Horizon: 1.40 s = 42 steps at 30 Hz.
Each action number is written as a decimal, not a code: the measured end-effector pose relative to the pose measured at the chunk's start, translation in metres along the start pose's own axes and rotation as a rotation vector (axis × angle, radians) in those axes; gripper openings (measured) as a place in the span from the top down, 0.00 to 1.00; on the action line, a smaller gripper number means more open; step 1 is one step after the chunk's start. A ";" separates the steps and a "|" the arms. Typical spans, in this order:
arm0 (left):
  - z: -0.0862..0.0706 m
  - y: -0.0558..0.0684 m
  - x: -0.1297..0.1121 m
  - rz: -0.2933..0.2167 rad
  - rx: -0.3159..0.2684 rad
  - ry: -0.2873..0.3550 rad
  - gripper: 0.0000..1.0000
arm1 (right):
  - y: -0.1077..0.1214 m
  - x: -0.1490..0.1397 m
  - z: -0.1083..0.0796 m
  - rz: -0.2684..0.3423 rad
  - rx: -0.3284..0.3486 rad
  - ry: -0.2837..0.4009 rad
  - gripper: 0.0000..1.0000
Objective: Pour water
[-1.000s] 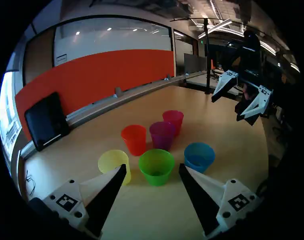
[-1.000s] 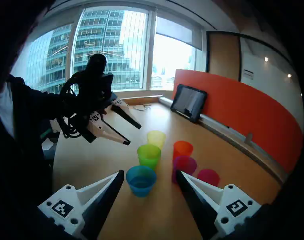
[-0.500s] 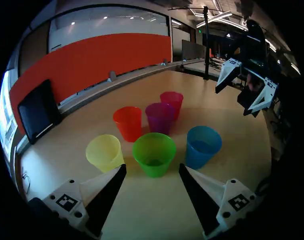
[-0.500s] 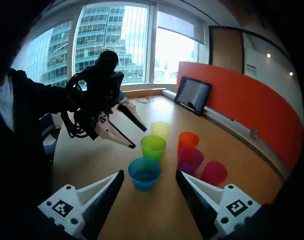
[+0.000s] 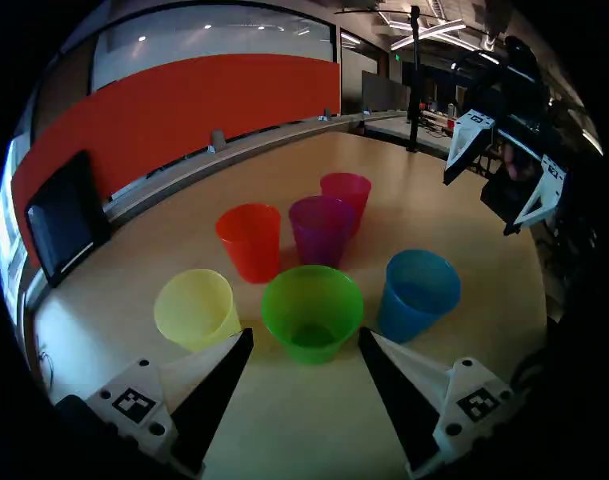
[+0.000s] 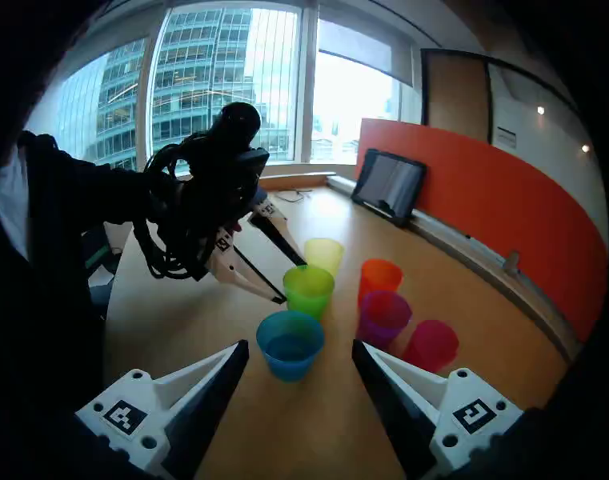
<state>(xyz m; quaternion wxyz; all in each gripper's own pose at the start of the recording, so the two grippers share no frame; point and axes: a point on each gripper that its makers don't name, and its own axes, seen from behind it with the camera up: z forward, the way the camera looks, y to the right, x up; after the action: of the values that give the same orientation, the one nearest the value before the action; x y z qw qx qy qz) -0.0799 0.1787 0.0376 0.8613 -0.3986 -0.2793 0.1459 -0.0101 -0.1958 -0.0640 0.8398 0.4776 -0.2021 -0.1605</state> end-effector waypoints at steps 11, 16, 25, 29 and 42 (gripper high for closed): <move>0.014 0.001 0.005 0.003 -0.012 0.001 0.02 | 0.002 -0.002 0.001 0.003 -0.001 -0.004 0.00; 0.019 0.001 0.008 0.010 -0.011 0.004 0.02 | 0.004 -0.003 0.001 0.006 -0.001 -0.007 0.00; 0.024 0.002 0.011 0.020 -0.009 0.004 0.03 | 0.004 -0.003 0.002 0.007 -0.001 -0.007 0.00; 0.025 0.002 0.010 0.020 -0.002 -0.001 0.04 | 0.004 -0.004 0.001 0.008 -0.002 -0.007 0.00; 0.022 0.006 0.013 0.020 -0.007 0.013 0.14 | 0.003 -0.008 0.004 0.012 0.004 -0.010 0.00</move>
<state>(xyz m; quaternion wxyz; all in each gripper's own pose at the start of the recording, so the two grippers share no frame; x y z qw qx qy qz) -0.0832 0.2019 0.0495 0.8602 -0.4052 -0.2704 0.1508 -0.0185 -0.1931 -0.0611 0.8388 0.4774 -0.2093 -0.1575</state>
